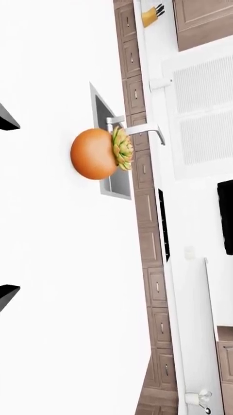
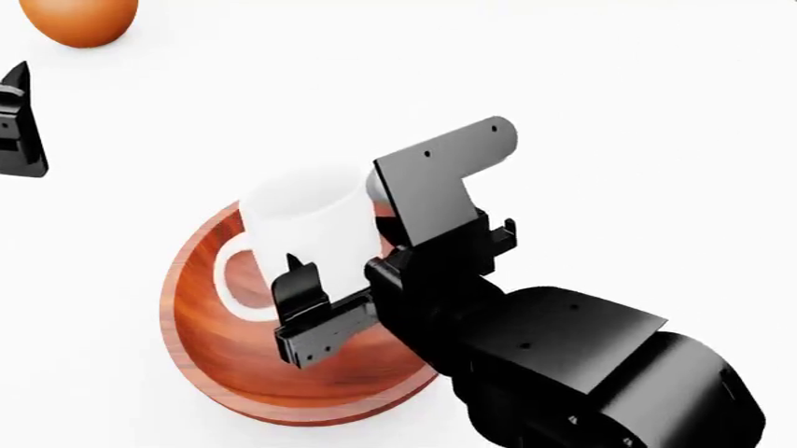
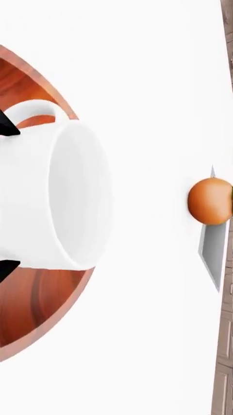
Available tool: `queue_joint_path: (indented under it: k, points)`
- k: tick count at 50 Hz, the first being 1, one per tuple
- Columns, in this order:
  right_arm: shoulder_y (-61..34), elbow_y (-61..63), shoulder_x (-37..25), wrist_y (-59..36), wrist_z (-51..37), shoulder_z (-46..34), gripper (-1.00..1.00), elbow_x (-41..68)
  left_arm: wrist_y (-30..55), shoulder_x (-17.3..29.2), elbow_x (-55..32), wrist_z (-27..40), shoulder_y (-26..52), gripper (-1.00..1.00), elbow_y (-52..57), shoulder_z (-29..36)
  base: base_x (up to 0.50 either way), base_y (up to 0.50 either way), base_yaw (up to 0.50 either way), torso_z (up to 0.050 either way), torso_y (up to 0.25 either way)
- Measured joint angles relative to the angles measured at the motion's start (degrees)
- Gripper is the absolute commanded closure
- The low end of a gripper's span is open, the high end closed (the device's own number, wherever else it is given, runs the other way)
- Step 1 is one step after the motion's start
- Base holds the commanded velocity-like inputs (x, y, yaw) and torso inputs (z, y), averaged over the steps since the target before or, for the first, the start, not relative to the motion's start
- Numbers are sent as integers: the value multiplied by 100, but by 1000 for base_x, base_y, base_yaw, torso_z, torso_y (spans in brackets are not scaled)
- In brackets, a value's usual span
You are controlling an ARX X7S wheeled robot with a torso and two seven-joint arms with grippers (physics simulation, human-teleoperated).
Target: Place the cup inside the bowl on the dining table and move the bowl to any counter.
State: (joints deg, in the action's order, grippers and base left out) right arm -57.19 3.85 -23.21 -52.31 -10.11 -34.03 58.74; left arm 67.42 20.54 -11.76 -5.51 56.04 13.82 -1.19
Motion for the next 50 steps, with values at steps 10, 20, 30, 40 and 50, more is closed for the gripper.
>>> queue_joint_path:
  k: [10, 20, 30, 40, 50]
  points:
    - [12, -66, 55, 43, 88, -133, -100, -106, -17, 6, -13, 15, 3, -100, -18, -9, 0, 0, 0, 0, 0]
    - [50, 14, 50, 40, 95, -149, -100, -154, -38, 0, -19, 41, -23, -100, -19, 0, 0, 0, 0, 0, 0]
    - [13, 187, -27, -31, -42, -42, -100, -72, -28, -34, -26, 85, -44, -100, 14, 28, 0, 0, 0, 0, 0]
    - [-84, 667, -234, -285, -443, 255, -100, 281, -28, -20, -52, 80, -22, -100, -9, 32, 0, 0, 0, 0, 0]
    - [-343, 1036, -578, -602, -955, 778, -100, 807, -8, -30, -73, 103, -39, -100, 33, 30, 0, 0, 0, 0, 0]
